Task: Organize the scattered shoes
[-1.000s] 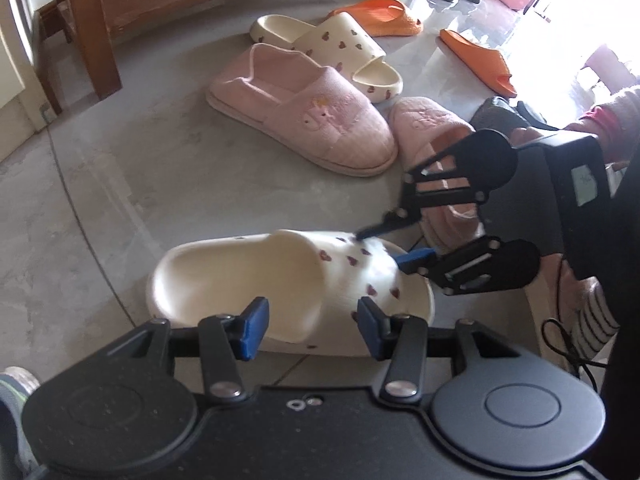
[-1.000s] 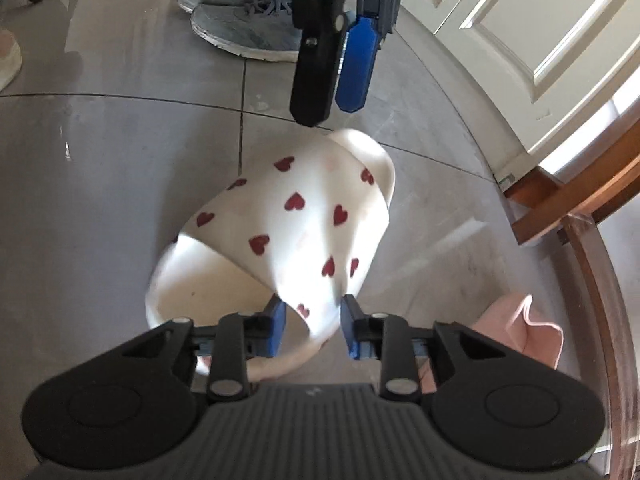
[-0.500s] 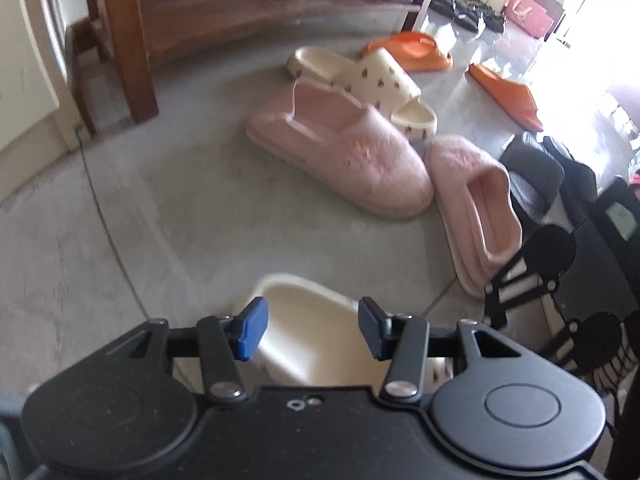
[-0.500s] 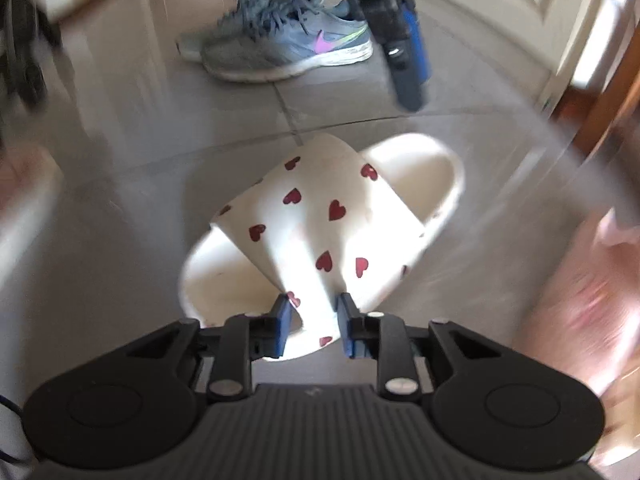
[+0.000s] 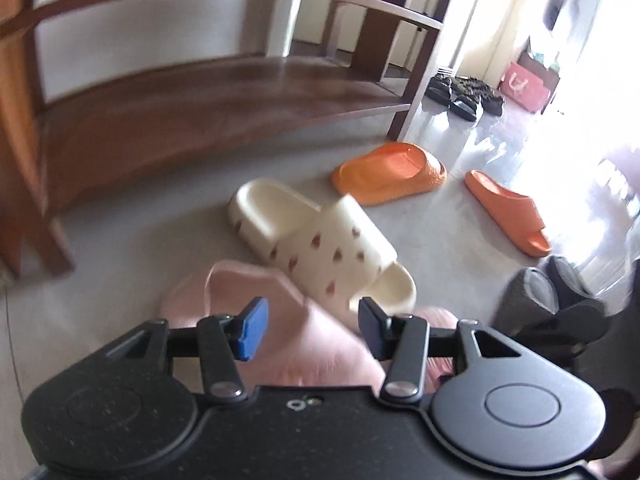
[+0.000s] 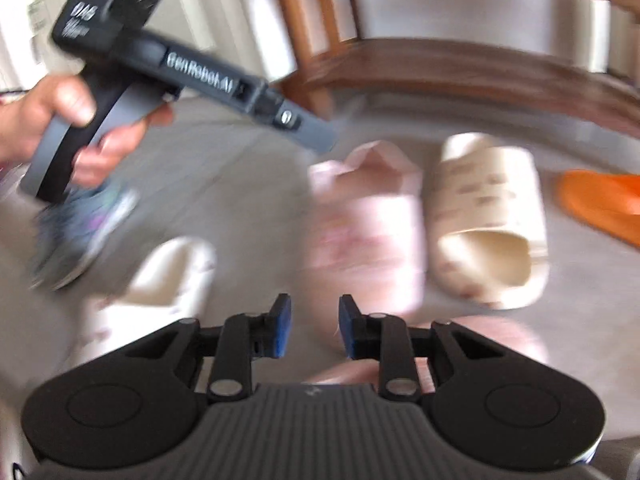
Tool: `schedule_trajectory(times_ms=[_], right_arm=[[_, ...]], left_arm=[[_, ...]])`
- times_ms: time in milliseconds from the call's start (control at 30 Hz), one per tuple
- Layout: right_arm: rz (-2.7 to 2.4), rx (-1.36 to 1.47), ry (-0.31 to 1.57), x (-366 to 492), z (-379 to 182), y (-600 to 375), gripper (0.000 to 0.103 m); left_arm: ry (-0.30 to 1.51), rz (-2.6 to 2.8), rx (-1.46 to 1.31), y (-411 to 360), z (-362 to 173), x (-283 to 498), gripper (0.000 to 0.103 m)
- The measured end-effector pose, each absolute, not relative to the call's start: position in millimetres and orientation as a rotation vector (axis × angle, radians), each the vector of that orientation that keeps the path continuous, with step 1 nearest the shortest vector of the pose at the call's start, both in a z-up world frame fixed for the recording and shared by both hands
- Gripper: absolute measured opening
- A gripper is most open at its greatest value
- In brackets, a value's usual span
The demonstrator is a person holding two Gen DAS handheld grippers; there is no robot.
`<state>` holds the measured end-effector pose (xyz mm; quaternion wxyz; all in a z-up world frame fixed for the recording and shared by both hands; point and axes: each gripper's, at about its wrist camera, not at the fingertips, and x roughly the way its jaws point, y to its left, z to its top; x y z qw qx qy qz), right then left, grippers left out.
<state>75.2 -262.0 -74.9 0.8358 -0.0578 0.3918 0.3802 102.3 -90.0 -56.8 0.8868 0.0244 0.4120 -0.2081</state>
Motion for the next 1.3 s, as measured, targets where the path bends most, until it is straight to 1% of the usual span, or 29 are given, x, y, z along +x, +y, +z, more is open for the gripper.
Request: schedule_trajectory(times_ms=[133, 200, 267, 400, 633, 733, 833, 1033, 1100, 1167, 1200, 1267, 1300], right_arm=[[0.646, -0.194, 0.775, 105, -79, -286, 0.031], [0.592, -0.237, 0.751, 123, -82, -298, 0.031], [0.578, -0.237, 0.746, 134, -83, -300, 0.031], [0.537, -0.203, 0.756, 142, -86, -305, 0.031], [0.531, -0.138, 0.798, 132, -93, -318, 0.031], [0.537, -0.117, 0.808, 127, -92, -324, 0.031], [0.535, -0.086, 0.824, 129, -94, -330, 0.031], [0.544, -0.052, 0.842, 135, -95, -342, 0.031], [0.548, -0.049, 0.851, 136, -95, -346, 0.031], [0.544, -0.034, 0.866, 138, -98, -354, 0.031], [0.542, -0.026, 0.874, 139, -100, -357, 0.031], [0.532, -0.007, 0.888, 143, -104, -362, 0.031], [0.528, 0.003, 0.893, 144, -106, -363, 0.031]], left_arm=[[0.838, -0.352, 0.092, -104, -74, 108, 0.049], [0.822, -0.340, 0.161, -115, -82, 109, 0.049], [0.803, -0.332, 0.228, -129, -89, 106, 0.049], [0.749, -0.391, 0.266, -143, -99, 110, 0.049], [0.760, -0.655, 0.290, -139, -92, 175, 0.050], [0.830, -0.829, 0.320, -141, -83, 207, 0.051], [0.896, -0.939, 0.446, -155, -84, 228, 0.051], [1.012, -1.054, 0.519, -175, -104, 258, 0.051], [1.092, -1.116, 0.524, -180, -113, 266, 0.053], [1.139, -1.154, 0.500, -182, -116, 271, 0.050], [1.177, -1.154, 0.443, -184, -119, 276, 0.049], [1.209, -1.136, 0.345, -182, -124, 280, 0.042], [1.216, -1.127, 0.289, -180, -126, 279, 0.040]])
